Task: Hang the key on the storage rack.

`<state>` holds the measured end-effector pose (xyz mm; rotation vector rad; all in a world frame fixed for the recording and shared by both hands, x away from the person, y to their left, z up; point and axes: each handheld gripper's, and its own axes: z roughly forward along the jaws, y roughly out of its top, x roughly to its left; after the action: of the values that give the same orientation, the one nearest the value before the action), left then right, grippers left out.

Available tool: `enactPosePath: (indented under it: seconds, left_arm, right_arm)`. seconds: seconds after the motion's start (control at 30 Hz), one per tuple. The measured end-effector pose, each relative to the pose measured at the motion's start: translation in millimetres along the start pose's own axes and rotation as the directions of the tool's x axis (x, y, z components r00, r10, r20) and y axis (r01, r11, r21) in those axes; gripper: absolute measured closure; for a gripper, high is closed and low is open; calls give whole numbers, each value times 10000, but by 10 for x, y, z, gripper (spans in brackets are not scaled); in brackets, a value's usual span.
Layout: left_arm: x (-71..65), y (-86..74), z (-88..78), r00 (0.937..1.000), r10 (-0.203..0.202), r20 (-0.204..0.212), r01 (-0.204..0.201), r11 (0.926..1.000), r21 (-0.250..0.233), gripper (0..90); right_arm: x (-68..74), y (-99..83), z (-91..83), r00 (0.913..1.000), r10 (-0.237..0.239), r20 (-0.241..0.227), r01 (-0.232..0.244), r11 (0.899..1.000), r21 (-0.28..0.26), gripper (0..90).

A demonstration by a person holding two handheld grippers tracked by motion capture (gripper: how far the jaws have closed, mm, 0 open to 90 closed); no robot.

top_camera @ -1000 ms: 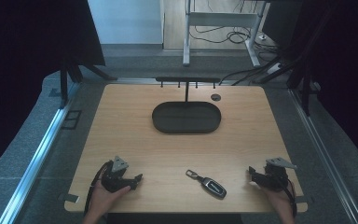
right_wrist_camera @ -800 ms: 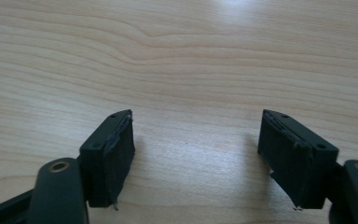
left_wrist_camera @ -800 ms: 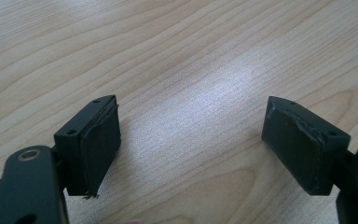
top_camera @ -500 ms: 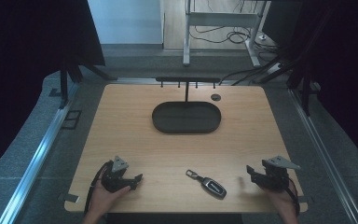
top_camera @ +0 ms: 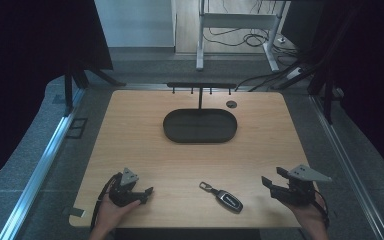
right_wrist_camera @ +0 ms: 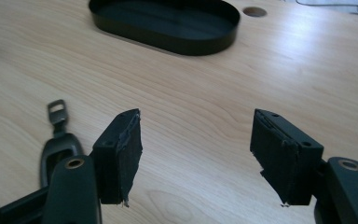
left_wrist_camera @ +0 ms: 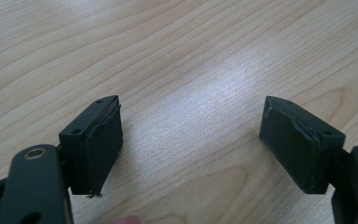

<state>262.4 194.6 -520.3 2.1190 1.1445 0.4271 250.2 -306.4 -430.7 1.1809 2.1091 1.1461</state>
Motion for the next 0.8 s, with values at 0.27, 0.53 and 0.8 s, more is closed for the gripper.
enactPosePath:
  seconds: [0.27,0.53,0.8]
  left_arm:
    - [4,1,2,10000,-39,-15,39,10000,-8,219]
    - [5,4,3,10000,-33,-3,33,10000,2,215]
    - [3,7,7,10000,-26,-31,26,10000,12,210]
  right_arm:
    - [65,141,54,9971,-304,-693,337,9983,465,341]
    - [183,329,155,9902,-636,-1244,785,9899,1185,348]
    - [260,415,254,9855,-734,-1529,978,9825,1588,355]
